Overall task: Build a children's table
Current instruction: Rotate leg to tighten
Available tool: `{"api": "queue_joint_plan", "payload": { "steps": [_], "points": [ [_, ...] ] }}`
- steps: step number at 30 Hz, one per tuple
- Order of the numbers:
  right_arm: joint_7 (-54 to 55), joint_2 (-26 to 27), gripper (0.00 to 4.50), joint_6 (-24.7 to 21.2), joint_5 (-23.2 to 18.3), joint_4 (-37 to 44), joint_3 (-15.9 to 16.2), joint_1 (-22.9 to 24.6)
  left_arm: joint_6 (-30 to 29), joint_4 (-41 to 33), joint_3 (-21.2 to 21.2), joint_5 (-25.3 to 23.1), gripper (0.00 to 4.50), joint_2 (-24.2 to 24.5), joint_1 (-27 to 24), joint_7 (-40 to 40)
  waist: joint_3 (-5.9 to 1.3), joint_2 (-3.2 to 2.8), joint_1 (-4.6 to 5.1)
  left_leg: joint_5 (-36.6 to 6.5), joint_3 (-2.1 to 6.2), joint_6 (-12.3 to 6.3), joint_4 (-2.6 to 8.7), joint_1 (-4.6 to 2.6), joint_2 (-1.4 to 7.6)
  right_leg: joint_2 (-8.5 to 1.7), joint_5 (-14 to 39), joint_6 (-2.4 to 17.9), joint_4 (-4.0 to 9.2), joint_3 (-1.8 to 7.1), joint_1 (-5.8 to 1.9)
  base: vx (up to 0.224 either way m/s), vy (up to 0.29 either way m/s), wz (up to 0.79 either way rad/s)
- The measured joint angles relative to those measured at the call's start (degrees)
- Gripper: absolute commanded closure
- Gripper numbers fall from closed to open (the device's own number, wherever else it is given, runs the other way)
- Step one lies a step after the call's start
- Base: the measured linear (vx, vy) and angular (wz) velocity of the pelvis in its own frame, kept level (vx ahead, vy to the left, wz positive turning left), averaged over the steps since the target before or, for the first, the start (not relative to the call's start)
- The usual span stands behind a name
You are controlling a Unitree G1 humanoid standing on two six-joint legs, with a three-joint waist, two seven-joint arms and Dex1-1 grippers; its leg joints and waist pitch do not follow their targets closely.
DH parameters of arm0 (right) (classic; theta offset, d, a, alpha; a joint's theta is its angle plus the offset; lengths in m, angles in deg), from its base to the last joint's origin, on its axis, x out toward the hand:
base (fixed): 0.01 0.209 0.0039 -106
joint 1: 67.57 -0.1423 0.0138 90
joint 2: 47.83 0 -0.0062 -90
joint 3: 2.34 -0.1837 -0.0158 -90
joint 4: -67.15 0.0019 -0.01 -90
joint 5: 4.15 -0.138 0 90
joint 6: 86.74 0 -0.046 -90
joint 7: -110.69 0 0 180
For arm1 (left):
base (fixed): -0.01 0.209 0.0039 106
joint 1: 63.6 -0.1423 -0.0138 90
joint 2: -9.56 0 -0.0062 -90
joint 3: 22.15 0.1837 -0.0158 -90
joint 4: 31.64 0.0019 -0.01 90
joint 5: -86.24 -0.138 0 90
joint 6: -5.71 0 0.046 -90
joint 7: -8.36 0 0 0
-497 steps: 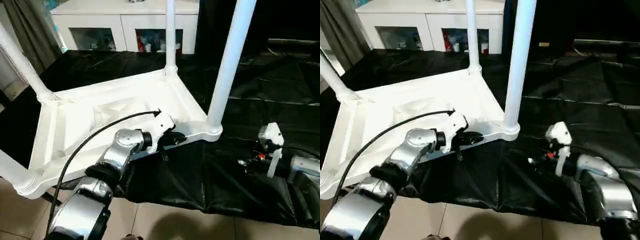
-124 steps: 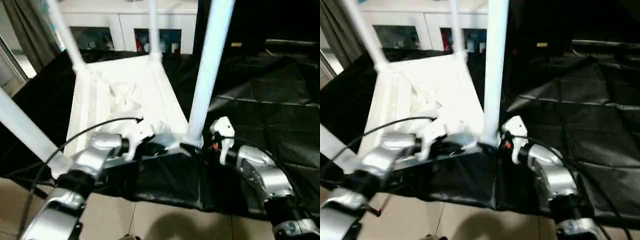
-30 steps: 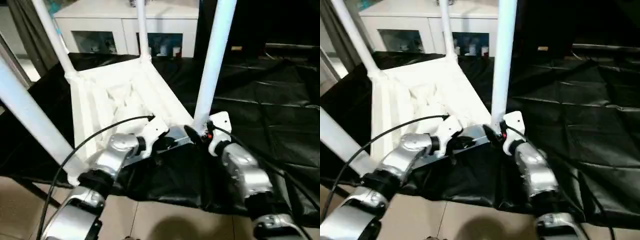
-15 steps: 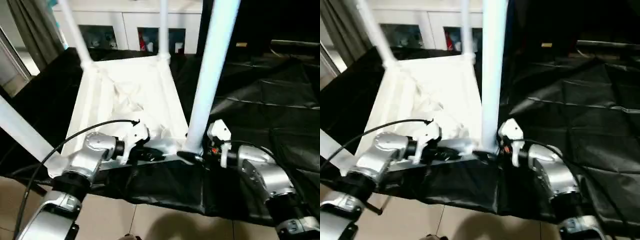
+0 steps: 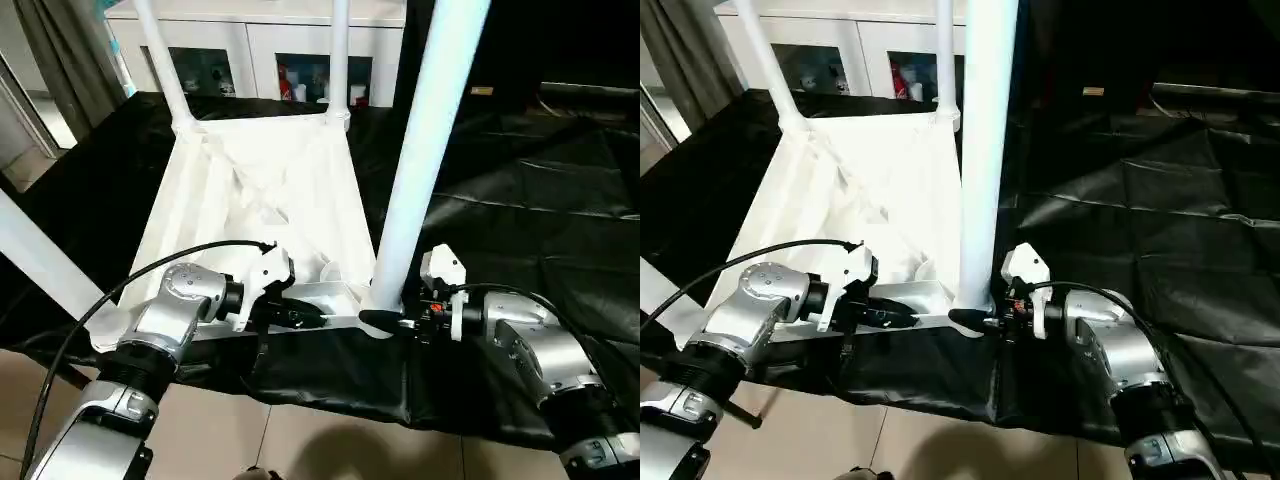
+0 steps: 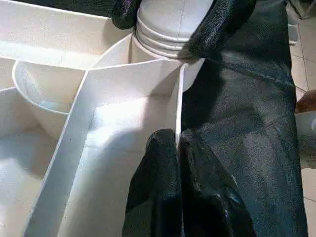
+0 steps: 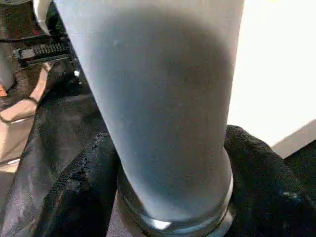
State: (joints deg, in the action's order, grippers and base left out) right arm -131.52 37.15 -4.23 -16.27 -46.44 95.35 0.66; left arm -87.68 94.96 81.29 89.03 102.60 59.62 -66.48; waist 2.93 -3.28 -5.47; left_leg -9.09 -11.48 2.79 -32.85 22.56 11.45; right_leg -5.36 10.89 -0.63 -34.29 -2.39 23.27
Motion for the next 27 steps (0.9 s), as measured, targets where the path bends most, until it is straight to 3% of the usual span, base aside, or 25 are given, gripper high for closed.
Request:
{"api": "queue_joint_plan", "payload": {
  "steps": [6,14,15,16,19,27],
  "points": [
    [18.8,6.5,1.78,-0.3,2.8,-3.4,-4.2,-0.5,1.0,3.3,-0.4,-3.3,4.50,-5.9,1.5,14.2,-0.12,-0.13,0.52,0.0,0.00,0.08,-0.07,-0.65,-0.11,-0.07,0.0,-0.1,-0.09,0.17,-0.50,0.000,0.000,0.00],
    [38.4,13.3,1.79,1.2,6.6,-7.5,-6.7,-2.6,0.9,7.3,-1.2,-6.0,4.50,-12.8,2.8,26.9,-0.70,-0.94,0.87,0.0,0.11,0.07,0.00,-0.67,-0.46,-0.24,0.2,-0.3,0.29,0.32,-0.58,0.000,0.000,0.00],
    [39.1,13.6,1.79,1.9,7.0,-8.2,-7.2,-2.8,0.8,7.5,-1.3,-6.3,4.50,-13.4,2.8,27.7,-0.76,-1.04,0.92,0.0,0.10,0.06,0.00,-0.66,-0.56,-0.34,0.2,-0.3,0.30,0.33,-0.58,0.000,0.000,0.00],
    [39.0,13.7,1.44,2.0,7.0,-8.2,-7.4,-2.8,0.8,7.5,-1.3,-6.4,4.50,-13.6,2.8,27.8,-0.77,-1.05,0.91,0.0,0.09,0.06,0.00,-0.65,-0.60,-0.38,0.2,-0.3,0.30,0.33,-0.58,0.000,0.000,0.00],
    [38.0,13.6,1.07,1.9,6.3,-8.0,-7.8,-2.7,0.8,7.4,-1.4,-6.4,4.50,-13.6,2.8,27.4,-0.85,-1.17,0.89,0.0,0.11,0.05,0.01,-0.62,-0.59,-0.38,0.2,-0.3,0.33,0.31,-0.59,0.000,0.000,0.00],
    [22.0,7.7,1.00,2.0,5.4,-5.5,-4.7,-1.8,0.7,4.0,-1.8,-3.7,4.50,-9.0,1.1,17.3,-0.80,-1.01,0.65,0.0,0.19,0.06,0.29,-0.50,-0.35,-0.17,-0.1,-0.3,0.19,0.08,-0.39,0.000,0.000,0.00]
  ]
}}
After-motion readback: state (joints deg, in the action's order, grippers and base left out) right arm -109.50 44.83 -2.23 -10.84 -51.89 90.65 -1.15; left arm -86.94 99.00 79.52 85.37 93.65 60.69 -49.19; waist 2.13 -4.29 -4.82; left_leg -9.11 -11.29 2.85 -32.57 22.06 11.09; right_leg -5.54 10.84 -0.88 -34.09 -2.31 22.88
